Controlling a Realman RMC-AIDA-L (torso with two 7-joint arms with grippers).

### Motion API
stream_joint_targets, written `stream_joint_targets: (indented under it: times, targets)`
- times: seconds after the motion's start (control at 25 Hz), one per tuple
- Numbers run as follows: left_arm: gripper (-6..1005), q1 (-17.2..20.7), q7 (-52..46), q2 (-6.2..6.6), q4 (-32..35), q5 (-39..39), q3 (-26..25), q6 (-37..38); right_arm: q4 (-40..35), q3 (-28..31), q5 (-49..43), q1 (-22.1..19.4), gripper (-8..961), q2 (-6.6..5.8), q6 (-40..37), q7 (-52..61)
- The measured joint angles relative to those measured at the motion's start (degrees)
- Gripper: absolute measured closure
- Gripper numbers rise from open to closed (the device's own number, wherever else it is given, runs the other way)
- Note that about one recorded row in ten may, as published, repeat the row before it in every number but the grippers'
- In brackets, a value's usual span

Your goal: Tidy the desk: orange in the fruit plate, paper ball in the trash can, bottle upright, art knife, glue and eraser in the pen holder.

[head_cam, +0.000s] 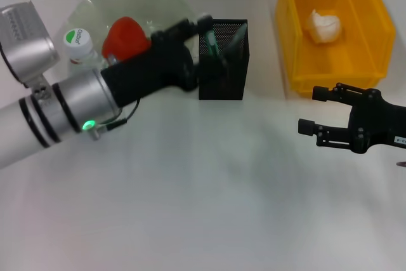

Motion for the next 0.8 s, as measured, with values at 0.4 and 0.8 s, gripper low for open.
stream_joint_targets:
  times: [0.4, 0.8]
  targets:
    - [181, 11.3, -9.8, 2.24, 16.2, 2.7, 11.9, 4.9, 0.0, -0.5, -0.2, 0.0, 145, -0.88, -1.3, 0.2]
    - [181, 12.9, -13.0, 4.96, 16.2, 10.4, 11.5, 6.2, 0.0, -2.0, -0.7, -0.4, 144, -0.89, -5.5, 0.0]
